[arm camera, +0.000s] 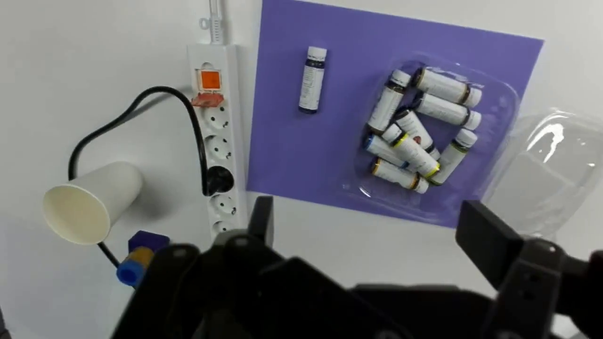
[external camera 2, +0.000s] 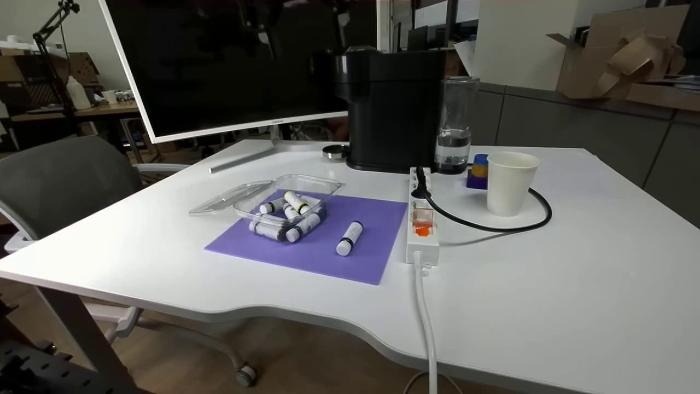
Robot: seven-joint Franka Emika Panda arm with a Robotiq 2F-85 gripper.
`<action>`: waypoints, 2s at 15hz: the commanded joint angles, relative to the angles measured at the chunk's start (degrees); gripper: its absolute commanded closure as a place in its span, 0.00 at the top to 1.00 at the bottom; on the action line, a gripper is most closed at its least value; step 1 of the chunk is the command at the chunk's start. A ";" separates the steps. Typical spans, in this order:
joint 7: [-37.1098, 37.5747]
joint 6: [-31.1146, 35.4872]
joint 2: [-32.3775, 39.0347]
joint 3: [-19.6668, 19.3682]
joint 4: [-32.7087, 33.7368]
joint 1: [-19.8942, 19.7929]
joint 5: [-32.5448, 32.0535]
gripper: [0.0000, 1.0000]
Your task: Turn on the extension cable
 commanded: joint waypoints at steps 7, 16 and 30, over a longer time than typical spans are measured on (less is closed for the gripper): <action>0.23 7.68 8.01 -5.64 -1.62 -5.29 -2.12 1.00; 0.24 10.80 16.69 -7.14 2.30 -6.26 -2.23 1.00; -14.79 12.58 34.60 -5.63 13.83 -11.02 2.03 0.00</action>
